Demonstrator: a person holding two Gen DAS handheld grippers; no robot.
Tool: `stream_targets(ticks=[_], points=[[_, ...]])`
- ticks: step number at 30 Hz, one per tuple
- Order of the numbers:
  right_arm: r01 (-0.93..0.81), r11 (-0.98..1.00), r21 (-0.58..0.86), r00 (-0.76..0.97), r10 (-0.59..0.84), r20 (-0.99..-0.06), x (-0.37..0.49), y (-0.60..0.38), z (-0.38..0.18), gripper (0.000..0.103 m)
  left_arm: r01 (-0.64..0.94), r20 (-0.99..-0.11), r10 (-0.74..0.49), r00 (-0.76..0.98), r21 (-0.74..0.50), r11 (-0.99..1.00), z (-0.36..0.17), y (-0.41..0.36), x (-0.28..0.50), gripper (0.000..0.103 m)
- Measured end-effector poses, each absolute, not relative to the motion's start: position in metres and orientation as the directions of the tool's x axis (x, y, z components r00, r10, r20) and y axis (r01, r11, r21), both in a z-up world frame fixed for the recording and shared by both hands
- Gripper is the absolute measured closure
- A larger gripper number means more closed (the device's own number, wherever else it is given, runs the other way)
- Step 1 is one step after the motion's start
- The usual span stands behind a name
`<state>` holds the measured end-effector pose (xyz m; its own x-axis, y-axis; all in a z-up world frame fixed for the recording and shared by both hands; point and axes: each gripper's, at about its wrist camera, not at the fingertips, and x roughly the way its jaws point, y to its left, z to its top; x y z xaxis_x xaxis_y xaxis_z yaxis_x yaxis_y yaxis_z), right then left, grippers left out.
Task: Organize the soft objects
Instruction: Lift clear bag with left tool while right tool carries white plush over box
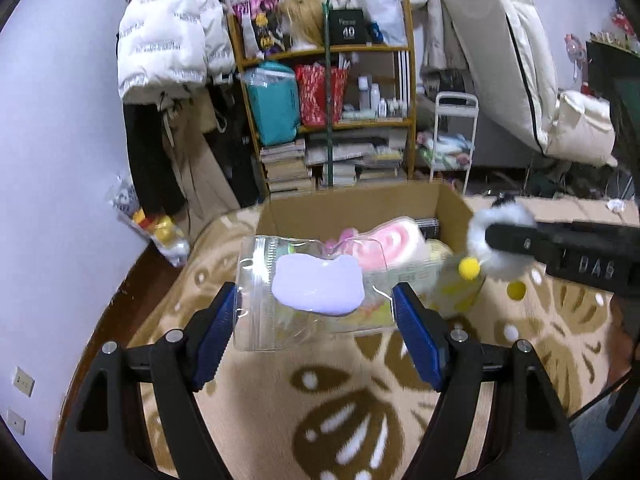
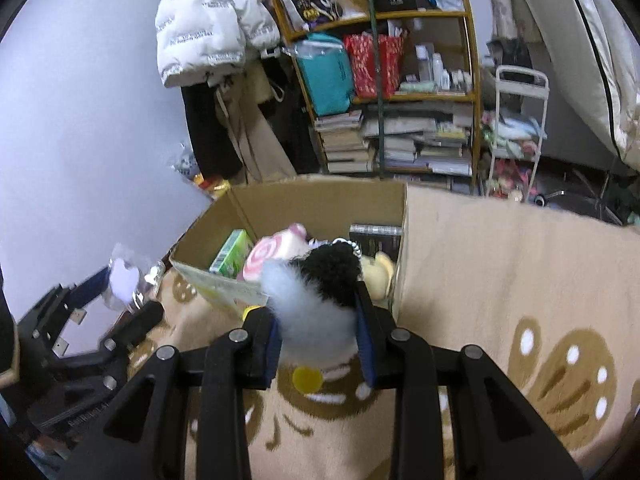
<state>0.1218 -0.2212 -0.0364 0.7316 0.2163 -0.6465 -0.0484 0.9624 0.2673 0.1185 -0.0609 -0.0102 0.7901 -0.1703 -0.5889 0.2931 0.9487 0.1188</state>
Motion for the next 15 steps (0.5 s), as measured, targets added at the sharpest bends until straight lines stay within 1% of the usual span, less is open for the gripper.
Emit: stream_targets(ticks=[6, 12, 15], points=[[-0.042, 0.957, 0.288, 0.765, 0.216, -0.606, 0.138, -0.227, -0.024, 0.069, 0.293, -0.537, -0.174, 0.826, 0.143, 0.945, 0.008, -0.066, 0.143, 0.027], [-0.051, 0.974, 0.222, 0.792, 0.174, -0.585, 0.169, -0.227, -0.012, 0.069, 0.297, -0.530, -0.184, 0.828, 0.136, 0.945, 0.009, -0.067, 0.175, 0.026], [-0.042, 0.972, 0.232, 0.794, 0.174, -0.583, 0.180, -0.228, -0.016, 0.068, 0.292, -0.553, -0.178, 0.814, 0.124, 0.948, 0.000, -0.067, 0.192, 0.026]])
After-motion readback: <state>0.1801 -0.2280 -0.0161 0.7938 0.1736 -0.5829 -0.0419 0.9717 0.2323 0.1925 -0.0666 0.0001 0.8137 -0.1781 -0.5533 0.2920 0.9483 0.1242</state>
